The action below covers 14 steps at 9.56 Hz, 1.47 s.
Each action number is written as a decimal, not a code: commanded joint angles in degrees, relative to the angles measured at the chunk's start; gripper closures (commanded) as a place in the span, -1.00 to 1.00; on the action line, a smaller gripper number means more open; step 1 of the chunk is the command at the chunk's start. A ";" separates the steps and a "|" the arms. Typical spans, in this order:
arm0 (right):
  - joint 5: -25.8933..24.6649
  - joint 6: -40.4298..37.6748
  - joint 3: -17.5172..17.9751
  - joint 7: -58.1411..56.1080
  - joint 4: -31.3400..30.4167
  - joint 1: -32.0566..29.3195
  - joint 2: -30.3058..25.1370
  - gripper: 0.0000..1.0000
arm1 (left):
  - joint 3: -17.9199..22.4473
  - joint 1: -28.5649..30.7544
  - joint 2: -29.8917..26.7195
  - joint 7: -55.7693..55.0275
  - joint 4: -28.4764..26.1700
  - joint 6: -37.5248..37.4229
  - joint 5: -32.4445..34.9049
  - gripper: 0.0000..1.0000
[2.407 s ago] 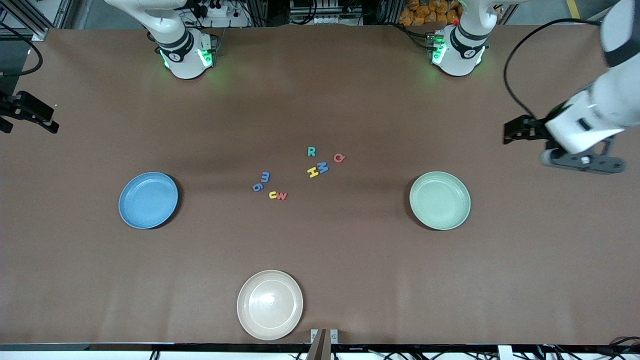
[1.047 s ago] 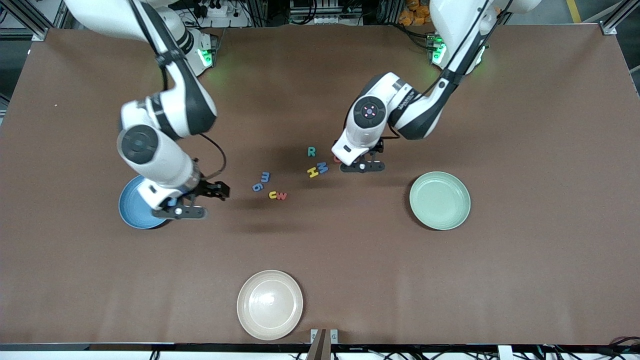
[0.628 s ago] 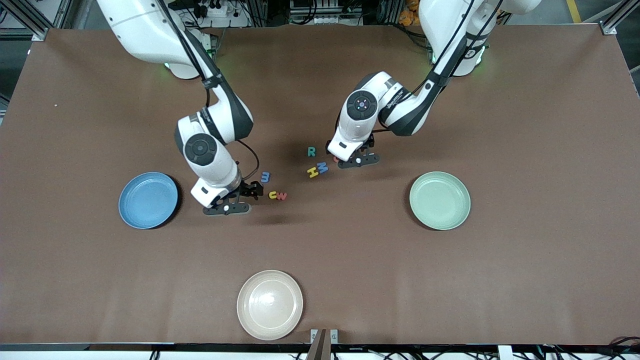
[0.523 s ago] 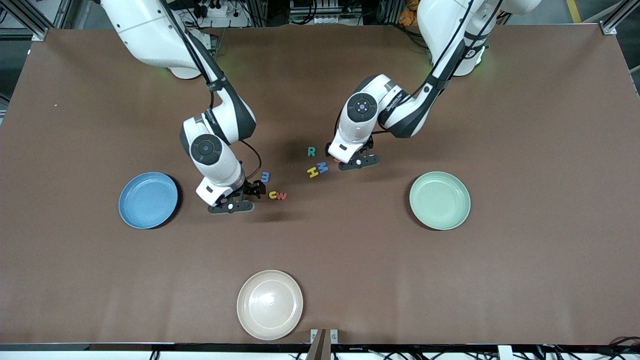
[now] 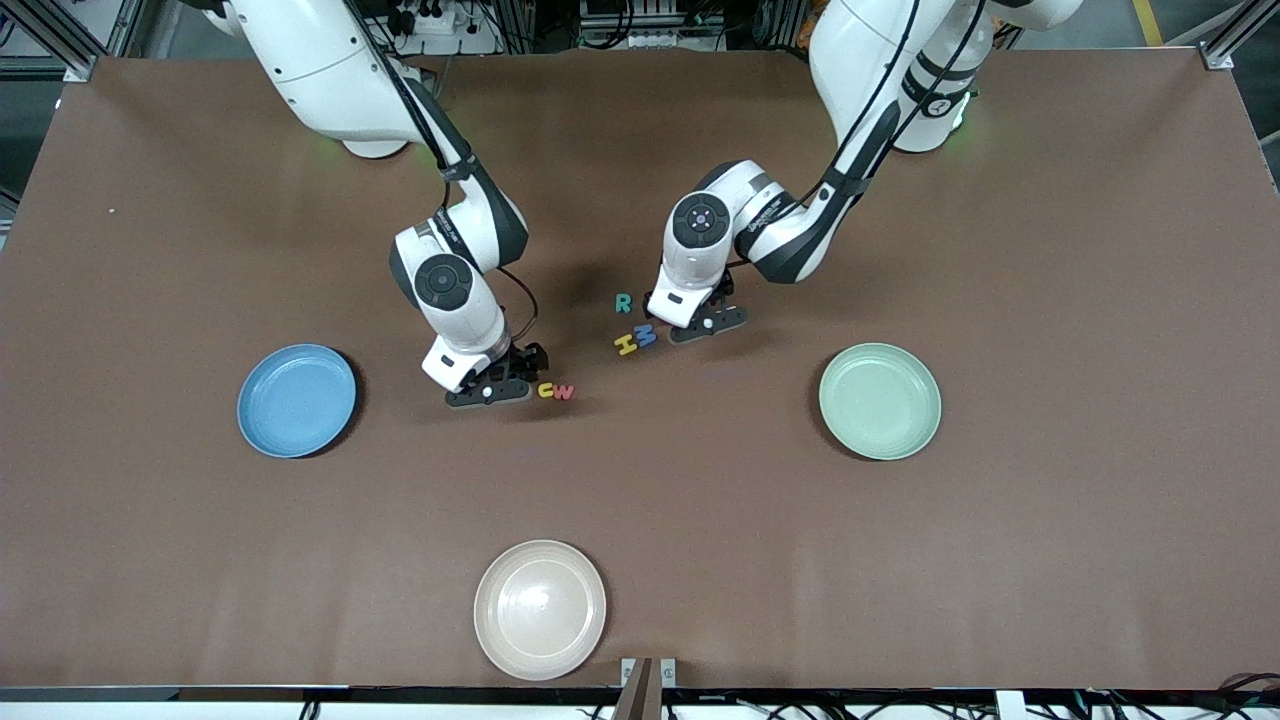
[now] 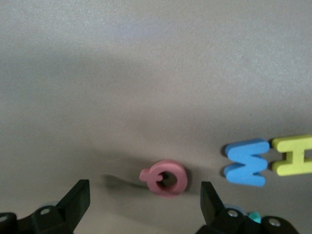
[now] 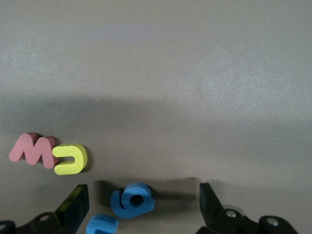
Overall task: Sort upper and lower case letters into plates
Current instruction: 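Lower the right gripper to the blue g while the left gripper nears the pink o, then grasp the blue g with the right gripper while the left gripper grasps the pink o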
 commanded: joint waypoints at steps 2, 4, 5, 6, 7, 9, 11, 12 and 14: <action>0.06 0.68 -0.49 0.46 -2.05 0.44 -0.88 -1.00 | 0.77 -0.75 3.15 -3.02 3.27 0.26 2.42 -1.00; 0.06 0.68 -0.49 0.46 -2.05 0.44 -0.80 -1.00 | 0.77 -0.75 4.12 -4.51 4.15 0.35 2.86 -1.00; 0.06 0.68 -0.49 0.46 -2.05 0.44 -0.79 -1.00 | 0.68 -0.66 4.12 -4.69 4.07 0.35 3.04 -1.00; 0.06 0.68 -0.49 0.46 -2.14 0.44 -0.71 -1.00 | 0.68 -0.66 4.12 -5.30 3.98 0.26 3.04 -1.00; 0.06 0.68 -0.49 0.46 -2.14 0.44 -0.71 -1.00 | 0.68 -0.75 4.03 -7.48 3.80 0.26 3.04 -1.00; 0.06 0.68 -0.49 0.55 -2.14 0.62 -0.71 -1.00 | 0.59 -0.66 3.94 -8.82 3.63 0.26 3.04 -0.99; 0.06 0.77 -0.49 0.55 -2.14 0.62 -0.71 0.91 | 0.59 -0.66 3.94 -9.34 3.63 0.17 3.04 -0.87; 0.06 0.77 -0.49 0.55 -2.14 0.62 -0.71 0.98 | 0.59 -0.66 3.94 -10.22 3.63 0.17 3.04 -0.86; 0.06 0.77 -0.40 0.55 -2.05 0.62 -0.79 1.00 | 0.51 -0.66 3.86 -10.67 3.63 0.26 3.04 -0.52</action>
